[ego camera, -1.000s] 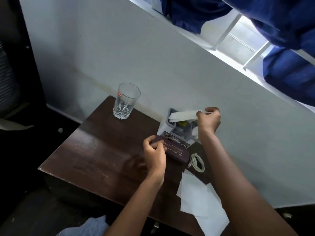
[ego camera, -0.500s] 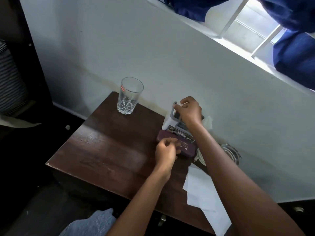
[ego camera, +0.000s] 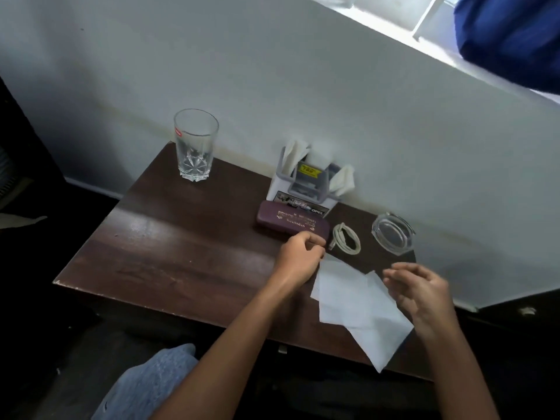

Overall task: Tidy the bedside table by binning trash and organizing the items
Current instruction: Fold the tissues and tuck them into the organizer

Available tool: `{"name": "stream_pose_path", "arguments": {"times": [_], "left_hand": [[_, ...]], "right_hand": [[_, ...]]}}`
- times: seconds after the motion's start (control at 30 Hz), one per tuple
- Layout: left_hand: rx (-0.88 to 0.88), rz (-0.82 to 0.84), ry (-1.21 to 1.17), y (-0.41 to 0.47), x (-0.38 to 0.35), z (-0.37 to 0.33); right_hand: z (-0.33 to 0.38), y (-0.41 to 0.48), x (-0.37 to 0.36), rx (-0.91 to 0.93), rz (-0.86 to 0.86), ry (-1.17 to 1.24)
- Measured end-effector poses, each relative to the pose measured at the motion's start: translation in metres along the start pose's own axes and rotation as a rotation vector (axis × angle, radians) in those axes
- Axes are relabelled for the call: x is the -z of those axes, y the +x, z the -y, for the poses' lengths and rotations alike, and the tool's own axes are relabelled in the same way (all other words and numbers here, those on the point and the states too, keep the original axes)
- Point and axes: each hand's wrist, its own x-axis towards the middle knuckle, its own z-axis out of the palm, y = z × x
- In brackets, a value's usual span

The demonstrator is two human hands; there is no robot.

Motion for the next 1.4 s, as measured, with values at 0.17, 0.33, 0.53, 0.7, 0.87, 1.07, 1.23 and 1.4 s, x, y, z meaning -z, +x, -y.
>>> {"name": "stream_pose_path", "arguments": {"times": [0.17, 0.33, 0.53, 0.7, 0.87, 1.07, 1.23, 1.4], "left_hand": [[-0.116, 0.008, 0.25, -0.006, -0.012, 0.003], [-0.366, -0.007, 0.718, -0.015, -0.03, 0.014], [-0.33, -0.142, 0.946, -0.008, -0.032, 0.028], [-0.303, -0.12, 0.976, -0.007, -0.031, 0.031], [-0.322, -0.103, 0.947, -0.007, -0.028, 0.032], [-0.27, -0.129, 0.606, 0.001, -0.021, 0.031], [-0.113, -0.254, -0.05, 0.006, -0.008, 0.01], [0.062, -0.019, -0.404, 0.001, -0.008, -0.001]], "right_hand": [[-0.032, 0.026, 0.018, -0.001, -0.084, -0.178], [-0.049, 0.046, 0.019, 0.18, -0.026, -0.524], [-0.066, 0.047, -0.003, 0.374, -0.038, -0.772], [-0.061, 0.045, -0.017, 0.417, -0.064, -0.808], [-0.043, 0.035, -0.025, 0.308, 0.06, -0.488], [-0.04, 0.029, -0.027, 0.27, 0.152, -0.411], [-0.018, 0.025, -0.015, 0.163, 0.281, 0.013], [-0.003, 0.015, -0.014, 0.042, 0.483, 0.26]]}}
